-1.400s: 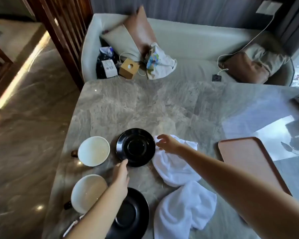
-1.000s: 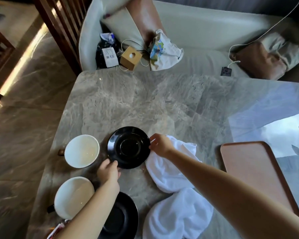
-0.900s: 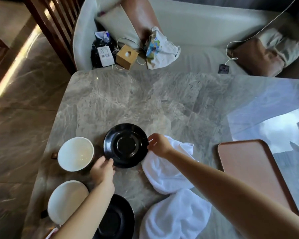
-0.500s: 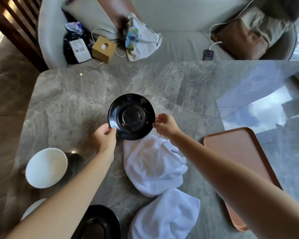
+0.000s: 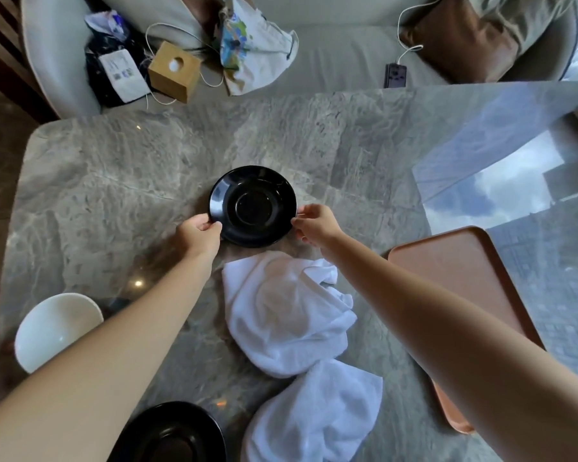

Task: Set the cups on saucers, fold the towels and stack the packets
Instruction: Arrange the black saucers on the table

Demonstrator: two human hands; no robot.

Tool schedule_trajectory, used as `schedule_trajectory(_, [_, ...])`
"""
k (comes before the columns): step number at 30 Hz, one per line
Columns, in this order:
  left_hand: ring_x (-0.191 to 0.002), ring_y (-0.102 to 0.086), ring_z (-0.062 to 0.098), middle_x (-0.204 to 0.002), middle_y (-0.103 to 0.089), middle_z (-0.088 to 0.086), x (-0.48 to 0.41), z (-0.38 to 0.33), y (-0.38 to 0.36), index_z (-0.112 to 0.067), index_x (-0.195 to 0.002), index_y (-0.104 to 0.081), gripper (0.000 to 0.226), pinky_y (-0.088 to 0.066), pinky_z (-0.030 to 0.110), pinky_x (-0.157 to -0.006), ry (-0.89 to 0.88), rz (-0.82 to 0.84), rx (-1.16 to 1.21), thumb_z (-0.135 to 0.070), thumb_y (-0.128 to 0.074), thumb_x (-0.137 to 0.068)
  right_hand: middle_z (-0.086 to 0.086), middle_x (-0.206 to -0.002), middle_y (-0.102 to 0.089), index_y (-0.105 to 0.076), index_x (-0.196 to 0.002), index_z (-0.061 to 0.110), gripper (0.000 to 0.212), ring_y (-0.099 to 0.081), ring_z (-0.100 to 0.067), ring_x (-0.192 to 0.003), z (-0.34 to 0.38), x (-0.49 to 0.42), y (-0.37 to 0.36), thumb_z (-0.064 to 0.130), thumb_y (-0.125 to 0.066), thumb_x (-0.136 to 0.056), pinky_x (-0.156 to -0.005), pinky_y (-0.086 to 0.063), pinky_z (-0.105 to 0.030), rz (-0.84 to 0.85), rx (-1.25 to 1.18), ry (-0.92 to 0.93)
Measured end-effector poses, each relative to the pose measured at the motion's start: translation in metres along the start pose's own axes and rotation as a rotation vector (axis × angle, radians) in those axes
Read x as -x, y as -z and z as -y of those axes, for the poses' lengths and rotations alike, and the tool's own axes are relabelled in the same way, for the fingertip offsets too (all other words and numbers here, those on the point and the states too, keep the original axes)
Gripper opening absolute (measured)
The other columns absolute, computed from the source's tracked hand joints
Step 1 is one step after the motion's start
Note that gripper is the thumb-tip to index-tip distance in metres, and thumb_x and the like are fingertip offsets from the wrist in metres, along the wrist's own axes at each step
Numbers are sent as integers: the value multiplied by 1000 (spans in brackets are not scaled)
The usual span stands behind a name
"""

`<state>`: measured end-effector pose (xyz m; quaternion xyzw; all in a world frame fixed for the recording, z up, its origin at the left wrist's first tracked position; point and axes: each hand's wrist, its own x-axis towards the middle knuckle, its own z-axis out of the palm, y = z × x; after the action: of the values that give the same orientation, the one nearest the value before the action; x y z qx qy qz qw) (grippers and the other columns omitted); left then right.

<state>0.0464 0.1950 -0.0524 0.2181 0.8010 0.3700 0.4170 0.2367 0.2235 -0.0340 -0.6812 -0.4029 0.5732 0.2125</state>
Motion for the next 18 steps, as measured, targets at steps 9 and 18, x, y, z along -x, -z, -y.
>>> schedule_trajectory(9, [-64,-56,11,-77,-56,-2,7,-2,2,-1,-128,-49,39,-43,21,-61,66,79,53,-4,-53,-90,-4,-77,-62,-63,-101,9,12,-55,-11,-52,-7,2,1,10,-58,-90,-44,-44,-17,-77,-6,-13])
schedule_trajectory(18, [-91,-56,19,-100,-57,6,83,33,36,-4,-126,-45,45,-46,31,-87,-126,126,-56,-21,-61,-87,-1,-89,-62,-60,-100,13,13,-59,-10,-71,-38,63,2,19,-58,-89,-64,-52,-24,-222,72,216])
